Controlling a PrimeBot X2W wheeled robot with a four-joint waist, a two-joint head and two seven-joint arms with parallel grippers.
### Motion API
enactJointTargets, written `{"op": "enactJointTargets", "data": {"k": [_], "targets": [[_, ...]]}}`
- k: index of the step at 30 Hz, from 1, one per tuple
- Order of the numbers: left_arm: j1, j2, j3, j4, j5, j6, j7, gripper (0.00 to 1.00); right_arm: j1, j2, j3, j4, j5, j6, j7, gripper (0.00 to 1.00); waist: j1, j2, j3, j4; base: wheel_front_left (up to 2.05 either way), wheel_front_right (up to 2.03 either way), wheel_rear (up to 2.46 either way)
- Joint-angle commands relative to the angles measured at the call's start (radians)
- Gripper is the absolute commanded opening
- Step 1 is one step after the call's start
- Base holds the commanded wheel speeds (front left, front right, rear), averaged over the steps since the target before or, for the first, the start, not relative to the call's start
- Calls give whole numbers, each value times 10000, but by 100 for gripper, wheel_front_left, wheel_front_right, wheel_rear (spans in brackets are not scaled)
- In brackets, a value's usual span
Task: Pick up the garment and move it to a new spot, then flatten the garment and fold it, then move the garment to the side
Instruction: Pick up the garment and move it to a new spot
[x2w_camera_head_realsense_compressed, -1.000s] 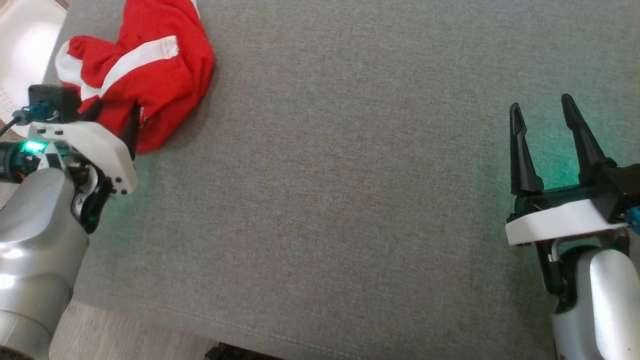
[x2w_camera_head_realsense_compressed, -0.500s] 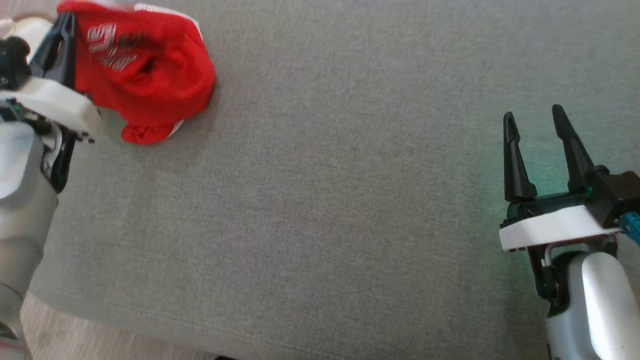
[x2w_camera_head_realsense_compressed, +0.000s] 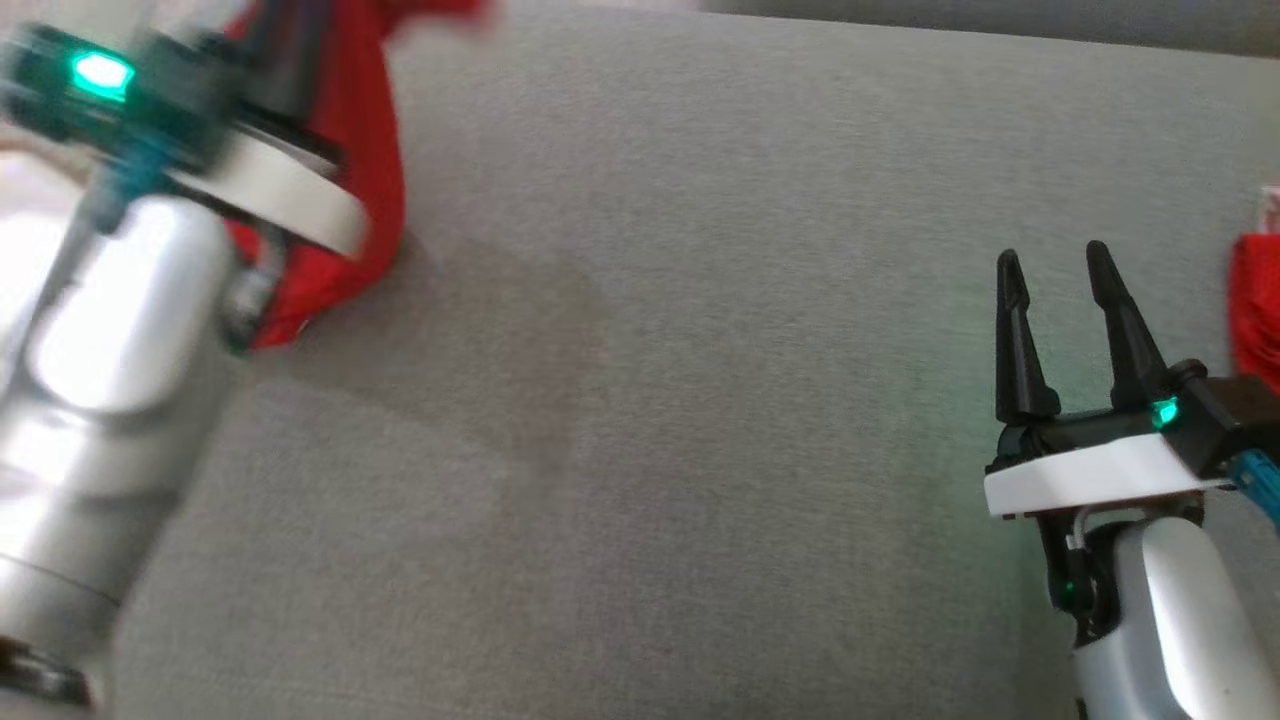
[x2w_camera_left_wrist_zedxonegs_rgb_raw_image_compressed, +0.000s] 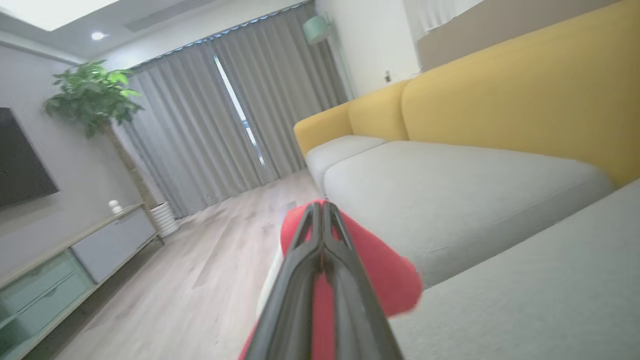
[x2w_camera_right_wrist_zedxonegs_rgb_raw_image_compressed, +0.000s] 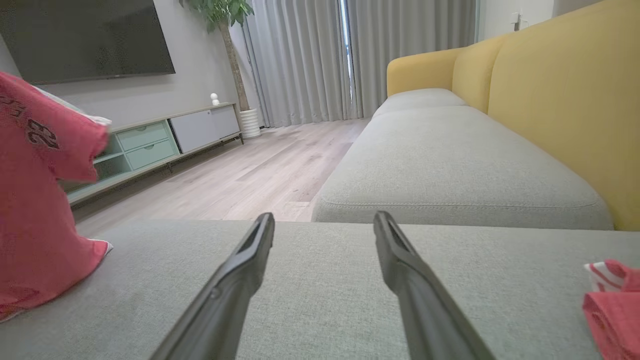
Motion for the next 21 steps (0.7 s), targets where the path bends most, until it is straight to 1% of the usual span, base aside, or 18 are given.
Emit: {"op": "enactJointTargets", "data": {"k": [1, 7, 12, 14, 16, 19, 20, 21], "targets": [[-162, 227, 196, -399, 160, 103, 63, 0, -339, -22, 252, -262, 65, 67, -132, 100, 1, 0, -91, -304, 0, 0, 0], [588, -916, -545, -1429, 362, 724, 345, 0, -505, -22, 277, -94, 277, 67, -351, 100, 1, 0, -3, -1057, 0, 0, 0], [1052, -1982, -1237, -1790, 583, 1113, 374, 0, -594, -22, 324, 58, 439, 67, -500, 100, 1, 0, -5, -1611, 0, 0, 0], [1140, -2284, -1475, -1838, 758, 1280, 340, 0, -584, -22, 373, 145, 500, 67, -562, 100, 1, 0, -70, -1774, 0, 0, 0], [1282, -2561, -1724, -1844, 852, 1355, 333, 0, -551, -22, 360, 216, 559, 67, -621, 100, 1, 0, -115, -1859, 0, 0, 0], [1611, -2858, -2244, -1758, 898, 1197, 498, 0, -501, -22, 306, 298, 616, 67, -701, 100, 1, 0, -160, -1876, 0, 0, 0], [1789, -2930, -2417, -1725, 856, 1113, 580, 9, -482, -22, 294, 336, 633, 67, -728, 100, 1, 0, -193, -1866, 0, 0, 0], [1954, -2974, -2593, -1706, 839, 1033, 654, 55, -465, -22, 280, 373, 648, 67, -752, 100, 1, 0, -217, -1843, 0, 0, 0]]}}
